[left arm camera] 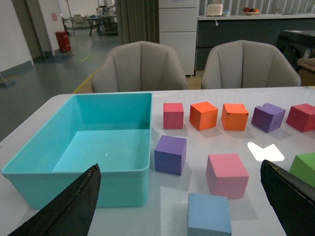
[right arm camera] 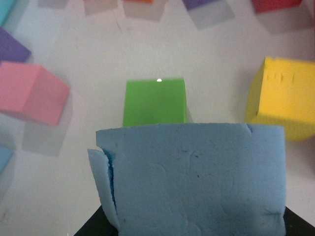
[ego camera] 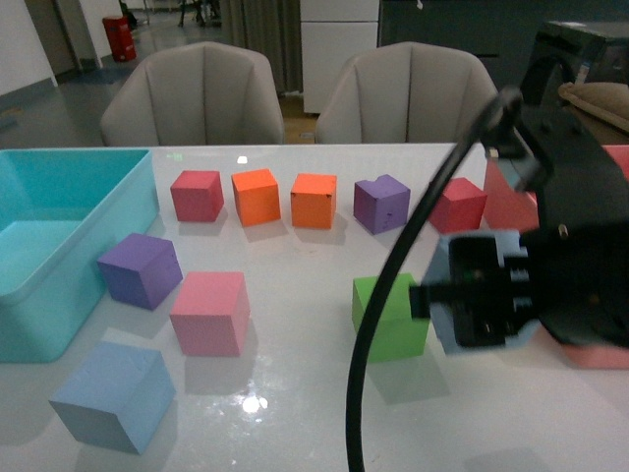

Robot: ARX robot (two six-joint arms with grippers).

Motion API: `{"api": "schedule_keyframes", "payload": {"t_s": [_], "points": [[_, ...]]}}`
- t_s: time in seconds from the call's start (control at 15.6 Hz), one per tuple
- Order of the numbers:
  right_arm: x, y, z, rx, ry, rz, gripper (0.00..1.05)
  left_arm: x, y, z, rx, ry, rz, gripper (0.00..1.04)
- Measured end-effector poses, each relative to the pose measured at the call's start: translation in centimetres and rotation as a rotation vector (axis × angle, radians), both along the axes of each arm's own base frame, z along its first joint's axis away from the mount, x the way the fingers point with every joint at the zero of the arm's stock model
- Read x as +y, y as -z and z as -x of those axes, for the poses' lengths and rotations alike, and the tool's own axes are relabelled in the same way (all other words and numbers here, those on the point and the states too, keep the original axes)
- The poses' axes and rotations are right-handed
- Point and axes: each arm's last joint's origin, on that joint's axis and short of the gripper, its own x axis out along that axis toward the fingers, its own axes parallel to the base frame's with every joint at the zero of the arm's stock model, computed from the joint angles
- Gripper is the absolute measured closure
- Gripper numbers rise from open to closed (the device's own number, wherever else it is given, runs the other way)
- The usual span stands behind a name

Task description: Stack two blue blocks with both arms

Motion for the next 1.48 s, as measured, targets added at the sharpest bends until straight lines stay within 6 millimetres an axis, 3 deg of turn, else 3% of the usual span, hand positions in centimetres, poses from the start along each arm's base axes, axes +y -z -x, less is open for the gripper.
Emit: {"api": "schedule_keyframes", "payload": {"t_s": [0.13, 0.26, 0.51, 0.58, 0.83, 1.09, 1.48], "points": [[1.1, -1.7, -2.5, -0.028, -0.005, 0.005, 0.60, 0.0, 0.0, 0.0, 0.000, 0.000, 0.000, 0.07], [2.3, -1.7, -5.1, -0.014, -0.007, 0.012, 0.60, 0.0, 0.0, 0.0, 0.000, 0.000, 0.000, 0.07], [4.0, -1.2, -7.6, 0.014, -0.019, 0.027, 0.60, 0.0, 0.0, 0.0, 0.000, 0.000, 0.000, 0.07], [7.3, -0.2, -11.3, 0.040, -0.052, 0.046, 0.61, 0.0, 0.0, 0.0, 0.000, 0.000, 0.000, 0.07], [11.2, 1.9, -15.5, 0.087, -0.089, 0.049, 0.61, 0.0, 0.0, 0.0, 0.000, 0.000, 0.000, 0.07], [12.9, 3.3, -18.0, 0.150, -0.074, 0.031, 0.61, 0.0, 0.0, 0.0, 0.000, 0.000, 0.000, 0.07], [14.8, 6.0, -18.5, 0.275, 0.013, 0.042, 0.61, 0.0, 0.0, 0.0, 0.000, 0.000, 0.000, 0.07]]}}
